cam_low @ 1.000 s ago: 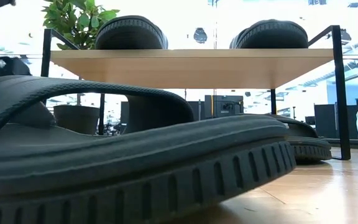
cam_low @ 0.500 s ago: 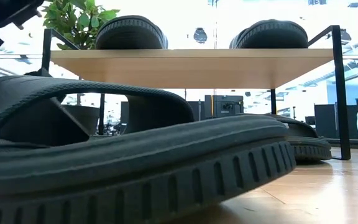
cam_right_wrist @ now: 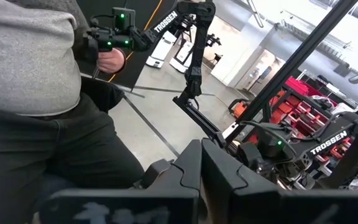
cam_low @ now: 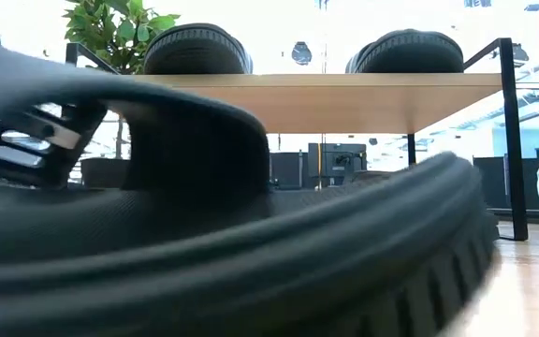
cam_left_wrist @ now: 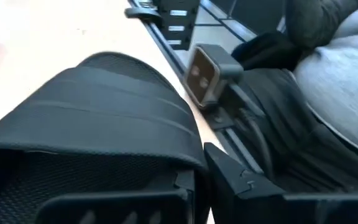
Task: Pick and place slides into the shelf
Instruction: Put the black slipper under the shelf
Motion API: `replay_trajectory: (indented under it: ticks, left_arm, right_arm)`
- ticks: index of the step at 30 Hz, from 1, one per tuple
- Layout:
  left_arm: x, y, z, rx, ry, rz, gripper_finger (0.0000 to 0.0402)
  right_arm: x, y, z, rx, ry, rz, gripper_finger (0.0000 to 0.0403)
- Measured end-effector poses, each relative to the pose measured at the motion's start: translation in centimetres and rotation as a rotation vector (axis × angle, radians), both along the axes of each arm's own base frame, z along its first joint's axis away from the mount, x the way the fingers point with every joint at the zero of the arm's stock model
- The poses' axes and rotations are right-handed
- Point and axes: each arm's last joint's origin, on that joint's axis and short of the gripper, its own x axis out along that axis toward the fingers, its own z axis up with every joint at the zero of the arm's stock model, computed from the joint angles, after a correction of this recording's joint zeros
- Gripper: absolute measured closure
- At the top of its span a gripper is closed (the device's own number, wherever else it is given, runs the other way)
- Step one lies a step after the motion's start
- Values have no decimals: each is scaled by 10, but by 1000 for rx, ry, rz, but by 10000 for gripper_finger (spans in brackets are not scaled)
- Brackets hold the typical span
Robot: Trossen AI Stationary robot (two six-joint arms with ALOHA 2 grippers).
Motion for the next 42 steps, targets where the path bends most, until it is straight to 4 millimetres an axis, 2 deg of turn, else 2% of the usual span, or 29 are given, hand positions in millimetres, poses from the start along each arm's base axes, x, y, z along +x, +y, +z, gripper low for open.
replay_trajectory:
  ticks: [7,12,21,26,33,37,42]
  left_arm:
    - [13,17,20,34,-70,16,395]
    - [20,27,35,-28,-82,-132,398]
    - [29,44,39,-166,-12,-452,399]
    - [36,50,46,-199,-50,-628,400]
    - [50,52,54,-58,-137,-796,400]
    - [51,58,47,36,-127,-827,401]
    - [52,70,40,40,-68,-824,401]
  right_arm:
    - [4,-2,0,1,1,-19,403]
    - [6,-3,0,4,3,-28,403]
    - [6,-3,0,4,3,-28,403]
    - [6,-3,0,2,1,-28,403]
    - [10,-6,0,-4,-2,-50,403]
    - [15,-9,-1,-20,-7,-76,403]
    - [22,-13,-3,-23,16,-110,403]
